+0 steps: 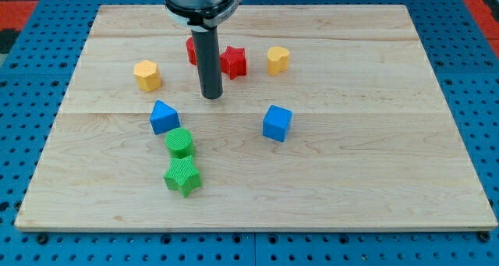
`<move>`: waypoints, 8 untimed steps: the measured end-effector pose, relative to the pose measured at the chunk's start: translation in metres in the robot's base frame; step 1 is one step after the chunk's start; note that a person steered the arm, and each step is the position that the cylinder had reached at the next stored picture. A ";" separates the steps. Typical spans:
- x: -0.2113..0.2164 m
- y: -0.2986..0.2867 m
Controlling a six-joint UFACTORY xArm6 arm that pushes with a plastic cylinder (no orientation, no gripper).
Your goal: Move the yellow hexagon to the center left of the board
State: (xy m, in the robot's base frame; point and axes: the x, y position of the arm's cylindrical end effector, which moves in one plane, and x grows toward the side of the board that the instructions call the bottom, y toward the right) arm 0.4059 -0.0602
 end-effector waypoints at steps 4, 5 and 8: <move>-0.033 -0.064; -0.060 -0.064; -0.067 -0.064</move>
State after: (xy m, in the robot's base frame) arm 0.3384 -0.1242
